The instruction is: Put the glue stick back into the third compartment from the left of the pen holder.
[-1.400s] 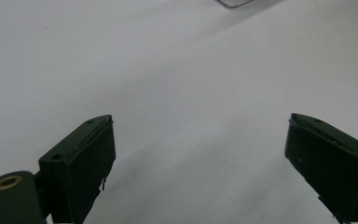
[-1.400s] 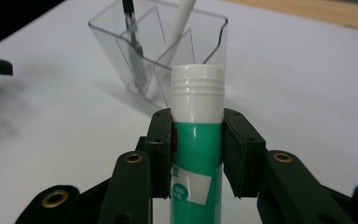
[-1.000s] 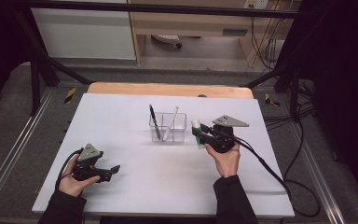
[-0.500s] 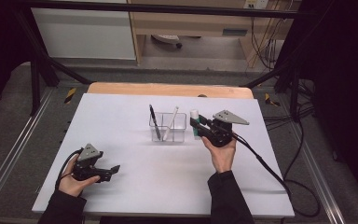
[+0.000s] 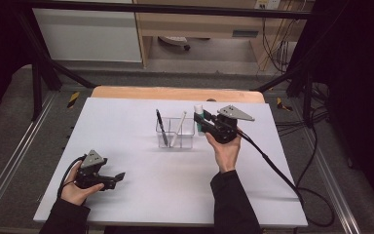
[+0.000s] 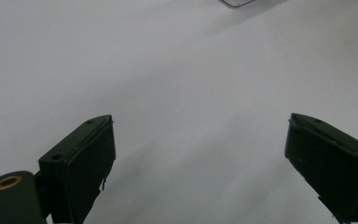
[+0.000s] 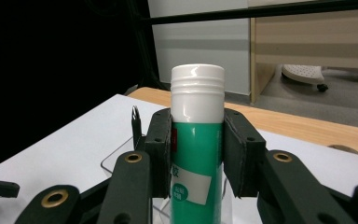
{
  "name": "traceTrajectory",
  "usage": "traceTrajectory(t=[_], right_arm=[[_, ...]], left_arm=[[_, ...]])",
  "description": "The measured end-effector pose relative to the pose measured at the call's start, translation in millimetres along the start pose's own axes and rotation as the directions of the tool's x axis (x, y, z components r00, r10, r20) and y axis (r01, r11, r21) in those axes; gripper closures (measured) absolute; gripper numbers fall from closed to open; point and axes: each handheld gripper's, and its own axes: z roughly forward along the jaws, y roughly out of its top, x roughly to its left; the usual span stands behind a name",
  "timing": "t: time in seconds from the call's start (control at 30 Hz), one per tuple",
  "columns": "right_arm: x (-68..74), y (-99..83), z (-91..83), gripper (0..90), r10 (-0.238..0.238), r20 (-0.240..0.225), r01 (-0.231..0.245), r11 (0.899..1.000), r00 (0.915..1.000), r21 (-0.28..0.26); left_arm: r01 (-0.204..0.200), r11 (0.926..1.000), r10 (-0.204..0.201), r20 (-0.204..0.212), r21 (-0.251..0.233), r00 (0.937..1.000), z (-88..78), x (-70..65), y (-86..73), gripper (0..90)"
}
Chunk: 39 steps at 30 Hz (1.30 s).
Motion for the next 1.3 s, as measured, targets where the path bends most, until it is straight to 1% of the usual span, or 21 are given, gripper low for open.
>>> traceTrajectory(t=[0.27,0.43,0.63,0.77,1.0,1.17,1.3], right_arm=[[1.6,5.4,20.8,65.7,-0.008,-0.01,0.008,1.0,0.9999,-0.005],[1.5,3.8,33.4,65.7,-0.022,-0.012,0.022,1.0,0.9997,-0.003],[-0.1,0.9,45.3,65.7,-0.019,-0.02,0.019,1.0,0.9996,0.002],[0.1,-2.9,51.4,65.7,-0.026,-0.028,0.026,1.0,0.9993,0.001],[-0.2,-13.2,61.9,65.7,-0.022,-0.042,0.023,1.0,0.9989,0.012],[-0.7,-19.8,67.1,65.7,-0.037,-0.041,0.038,0.999,0.9985,0.025],[-1.3,-23.7,70.1,65.7,-0.034,-0.041,0.035,0.999,0.9986,0.028]], left_arm=[[0.001,1.0,-0.001,0.0,-0.003,1.0,-0.7,0.3,0.3,8.5],[0.003,1.0,-0.003,0.0,-0.004,1.0,-1.0,1.0,0.2,8.5],[0.004,1.0,-0.004,-0.001,-0.003,1.0,-1.0,1.5,-0.2,8.5],[0.002,1.0,-0.002,0.0,-0.001,1.0,-0.7,1.5,-0.3,8.5],[0.004,1.0,-0.004,-0.001,-0.003,1.0,-0.9,1.9,-0.5,8.5],[0.002,1.0,-0.002,0.0,-0.001,1.0,-0.7,2.2,-0.7,8.5],[0.004,1.0,-0.004,-0.001,-0.004,1.0,-0.9,2.1,-0.8,8.5]])
